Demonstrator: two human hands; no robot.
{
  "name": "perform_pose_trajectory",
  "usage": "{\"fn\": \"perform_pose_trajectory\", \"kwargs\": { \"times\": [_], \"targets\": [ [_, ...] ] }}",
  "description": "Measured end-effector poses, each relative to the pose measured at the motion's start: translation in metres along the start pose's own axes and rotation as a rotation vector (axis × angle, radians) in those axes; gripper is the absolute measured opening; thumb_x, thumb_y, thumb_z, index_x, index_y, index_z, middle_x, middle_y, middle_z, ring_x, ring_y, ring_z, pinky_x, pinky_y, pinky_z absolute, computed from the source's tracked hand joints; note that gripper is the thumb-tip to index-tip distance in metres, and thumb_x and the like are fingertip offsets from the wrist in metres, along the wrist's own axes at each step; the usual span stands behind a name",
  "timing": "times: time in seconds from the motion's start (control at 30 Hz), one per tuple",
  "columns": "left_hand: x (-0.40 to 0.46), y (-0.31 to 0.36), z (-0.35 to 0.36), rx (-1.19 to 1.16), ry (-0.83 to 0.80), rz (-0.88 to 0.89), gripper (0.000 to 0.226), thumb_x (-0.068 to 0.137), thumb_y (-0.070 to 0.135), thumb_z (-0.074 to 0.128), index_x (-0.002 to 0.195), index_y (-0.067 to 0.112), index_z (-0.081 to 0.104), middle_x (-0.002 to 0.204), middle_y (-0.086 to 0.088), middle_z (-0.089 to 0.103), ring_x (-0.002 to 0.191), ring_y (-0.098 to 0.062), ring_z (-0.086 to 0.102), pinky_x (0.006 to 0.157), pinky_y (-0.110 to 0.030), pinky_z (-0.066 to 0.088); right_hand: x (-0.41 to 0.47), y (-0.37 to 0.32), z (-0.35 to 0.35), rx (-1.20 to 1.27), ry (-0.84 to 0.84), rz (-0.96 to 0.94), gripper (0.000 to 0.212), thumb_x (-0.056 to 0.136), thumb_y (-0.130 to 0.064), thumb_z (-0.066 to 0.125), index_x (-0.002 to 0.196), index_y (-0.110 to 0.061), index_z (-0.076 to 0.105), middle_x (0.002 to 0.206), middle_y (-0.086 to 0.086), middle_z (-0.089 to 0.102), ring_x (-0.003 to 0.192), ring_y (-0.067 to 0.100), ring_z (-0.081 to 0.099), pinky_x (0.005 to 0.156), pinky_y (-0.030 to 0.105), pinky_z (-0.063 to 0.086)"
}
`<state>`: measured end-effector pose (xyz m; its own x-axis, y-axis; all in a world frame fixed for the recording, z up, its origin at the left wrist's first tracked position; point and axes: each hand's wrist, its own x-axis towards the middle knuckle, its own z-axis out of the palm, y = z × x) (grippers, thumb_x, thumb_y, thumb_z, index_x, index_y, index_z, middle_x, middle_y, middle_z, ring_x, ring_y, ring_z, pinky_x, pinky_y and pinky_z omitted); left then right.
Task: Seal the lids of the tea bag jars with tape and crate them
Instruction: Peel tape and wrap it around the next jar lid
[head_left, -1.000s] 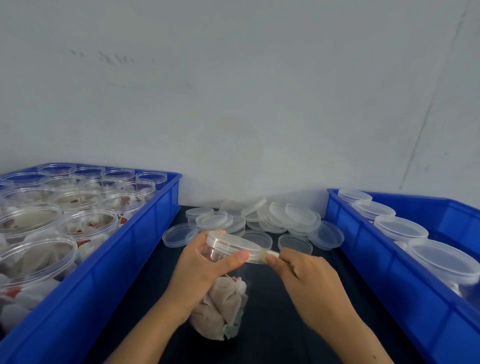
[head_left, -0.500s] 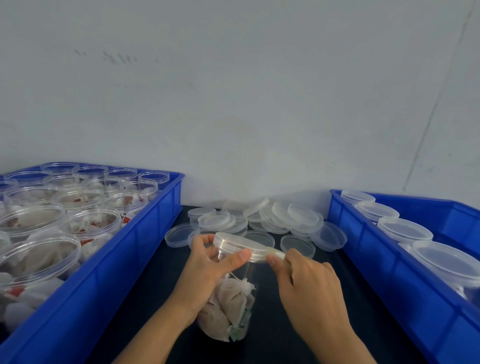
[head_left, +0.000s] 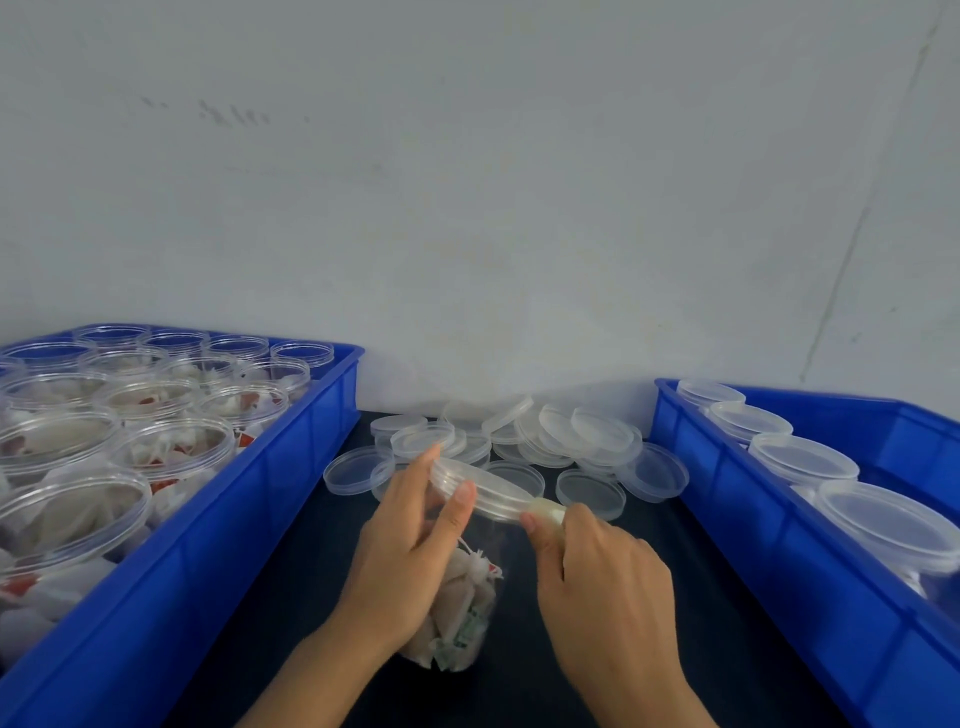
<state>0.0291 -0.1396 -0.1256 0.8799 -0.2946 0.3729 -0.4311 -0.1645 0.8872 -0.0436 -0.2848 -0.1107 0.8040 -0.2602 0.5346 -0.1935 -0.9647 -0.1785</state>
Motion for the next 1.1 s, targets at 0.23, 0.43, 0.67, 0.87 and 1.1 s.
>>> {"fn": "perform_pose_trajectory", "kwargs": {
  "times": [0.23, 0.43, 0.67, 0.87, 1.1],
  "targets": [
    [-0.001, 0.003, 0.003, 0.208, 0.067, 0.034, 0.096, 0.039, 0.095, 0.056, 0.119, 0.051, 0.027, 0.103, 0.038, 0.047, 0.095, 0.020, 0.049, 0.071, -0.005, 0.039, -0.005, -0.006, -0.001, 0.162, -0.081, 0.010, 0.033, 0.100, -0.049, 0.020, 0.073, -0.030, 0.026, 0.068, -0.011, 0.044, 0.058, 0.005, 0.043, 0.050, 0.021, 0.032],
    [0.001, -0.003, 0.006, 0.118, 0.172, -0.022, 0.080, 0.042, 0.088, 0.061, 0.108, 0.051, 0.035, 0.101, 0.030, 0.051, 0.096, 0.004, 0.056, 0.073, -0.012, 0.042, -0.007, -0.008, -0.002, 0.453, -0.201, 0.024, 0.035, 0.097, -0.053, 0.025, 0.079, -0.027, 0.038, 0.067, -0.007, 0.050, 0.057, 0.008, 0.047, 0.053, 0.022, 0.033],
    [0.005, -0.007, -0.005, 0.107, 0.163, 0.006, 0.092, 0.038, 0.079, 0.069, 0.118, 0.037, 0.051, 0.105, 0.019, 0.065, 0.096, 0.003, 0.062, 0.083, -0.025, 0.053, 0.001, 0.005, -0.018, 0.280, -0.185, -0.083, 0.031, 0.095, -0.059, 0.031, 0.083, -0.031, 0.036, 0.067, -0.008, 0.052, 0.058, 0.007, 0.046, 0.054, 0.020, 0.033],
    [0.008, -0.006, -0.007, 0.005, 0.099, 0.000, 0.079, 0.038, 0.069, 0.076, 0.107, 0.037, 0.056, 0.098, 0.026, 0.067, 0.091, 0.006, 0.064, 0.076, -0.019, 0.052, 0.009, 0.017, -0.023, 0.269, -0.186, -0.101, 0.022, 0.095, -0.057, 0.033, 0.095, -0.035, 0.035, 0.075, -0.005, 0.060, 0.067, 0.007, 0.056, 0.061, 0.021, 0.042],
    [0.009, -0.005, -0.009, -0.203, -0.086, -0.030, 0.079, 0.042, 0.046, 0.086, 0.113, 0.023, 0.061, 0.100, 0.012, 0.072, 0.092, -0.003, 0.068, 0.071, -0.009, 0.050, 0.013, 0.024, -0.022, 0.313, -0.285, -0.062, 0.022, 0.096, -0.054, 0.035, 0.106, -0.035, 0.041, 0.081, -0.008, 0.060, 0.075, 0.007, 0.057, 0.068, 0.024, 0.046]
  ]
}}
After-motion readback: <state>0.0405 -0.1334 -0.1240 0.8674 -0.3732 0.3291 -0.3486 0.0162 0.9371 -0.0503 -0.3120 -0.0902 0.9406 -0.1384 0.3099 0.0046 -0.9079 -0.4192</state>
